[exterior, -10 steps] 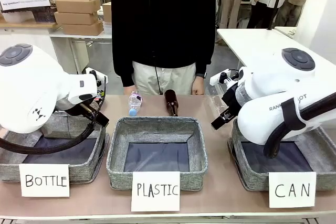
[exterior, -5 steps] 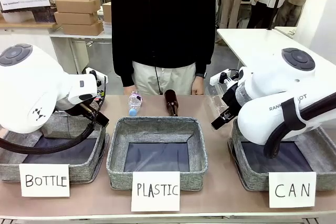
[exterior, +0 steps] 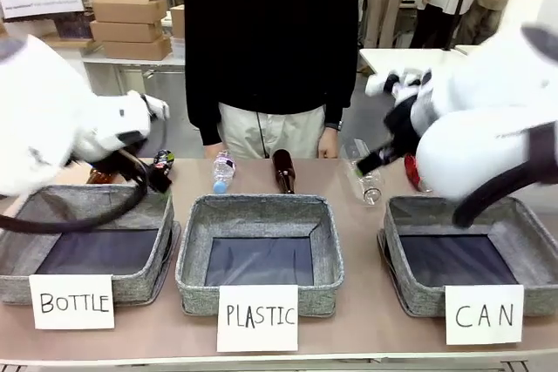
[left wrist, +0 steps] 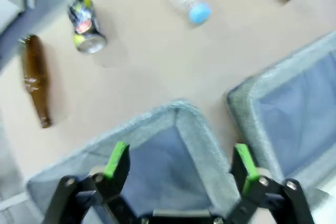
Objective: Sort the can waste into the basket.
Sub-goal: Pick up the can waste from the table and place it in the right Fabric basket.
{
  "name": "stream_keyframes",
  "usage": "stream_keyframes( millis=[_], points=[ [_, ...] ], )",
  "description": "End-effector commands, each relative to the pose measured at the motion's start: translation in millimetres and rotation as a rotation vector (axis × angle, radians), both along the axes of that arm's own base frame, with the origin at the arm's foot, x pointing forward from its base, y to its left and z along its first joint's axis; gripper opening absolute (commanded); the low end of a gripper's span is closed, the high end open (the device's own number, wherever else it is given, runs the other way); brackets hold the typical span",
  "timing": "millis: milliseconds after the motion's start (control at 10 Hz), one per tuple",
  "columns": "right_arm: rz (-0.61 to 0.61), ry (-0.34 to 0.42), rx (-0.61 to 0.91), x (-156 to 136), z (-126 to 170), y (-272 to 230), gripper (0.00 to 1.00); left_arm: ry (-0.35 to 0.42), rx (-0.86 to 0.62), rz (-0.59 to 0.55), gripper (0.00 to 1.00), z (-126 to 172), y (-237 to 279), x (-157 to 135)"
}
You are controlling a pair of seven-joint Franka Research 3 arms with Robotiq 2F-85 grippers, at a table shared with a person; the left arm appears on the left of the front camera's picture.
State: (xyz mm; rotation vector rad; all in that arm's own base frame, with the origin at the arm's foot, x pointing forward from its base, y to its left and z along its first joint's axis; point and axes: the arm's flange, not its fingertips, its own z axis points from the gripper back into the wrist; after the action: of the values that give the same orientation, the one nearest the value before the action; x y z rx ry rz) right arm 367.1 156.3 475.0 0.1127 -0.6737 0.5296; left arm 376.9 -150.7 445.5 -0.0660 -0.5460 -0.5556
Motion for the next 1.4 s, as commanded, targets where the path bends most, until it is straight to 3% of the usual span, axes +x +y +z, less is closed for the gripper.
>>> stream_keyframes(
  millis=[0,100,200,300,400,500,600,700,800,900,1100,1300],
  points=[
    [0.041,-0.006,0.034,-53,52,-18,1.0,-0.115,-0.008,-0.07,1.0,61,8,-70],
    [0.054,-0.046,-0.033,-72,53,-23,1.0,-0.161,0.016,-0.143,1.0,62,5,-95],
    [0.004,-0.102,-0.15,-76,40,-24,1.0,-0.047,-0.019,-0.029,1.0,44,-5,-25],
    [0.024,-0.035,0.012,-45,64,-13,1.0,-0.047,-0.019,-0.029,1.0,44,-5,-25],
    [0.034,-0.065,-0.041,-59,78,-16,1.0,-0.114,-0.012,-0.075,1.0,88,-8,-61],
    [0.056,0.032,0.156,-56,70,-21,1.0,0.056,-0.281,-0.323,1.0,82,-8,-49],
    [-0.043,0.194,0.506,-62,80,-40,1.0,0.142,-0.547,-0.387,1.0,88,7,-46],
    [-0.025,0.494,0.795,-70,87,-70,1.0,0.204,-0.857,-0.428,1.0,94,35,-43],
    [-0.044,0.623,0.968,-78,85,-105,1.0,0.241,-1.083,-0.307,1.0,95,56,-39],
    [-0.107,0.698,1.145,-80,77,-145,1.0,0.331,-1.229,-0.241,1.0,90,79,-42],
    [-0.144,0.681,1.4,-80,60,-193,1.0,0.32,-1.514,-0.139,1.0,70,119,-44],
    [-0.266,0.591,1.407,-81,52,-201,1.0,0.386,-1.522,-0.044,1.0,54,136,-39]
  ],
)
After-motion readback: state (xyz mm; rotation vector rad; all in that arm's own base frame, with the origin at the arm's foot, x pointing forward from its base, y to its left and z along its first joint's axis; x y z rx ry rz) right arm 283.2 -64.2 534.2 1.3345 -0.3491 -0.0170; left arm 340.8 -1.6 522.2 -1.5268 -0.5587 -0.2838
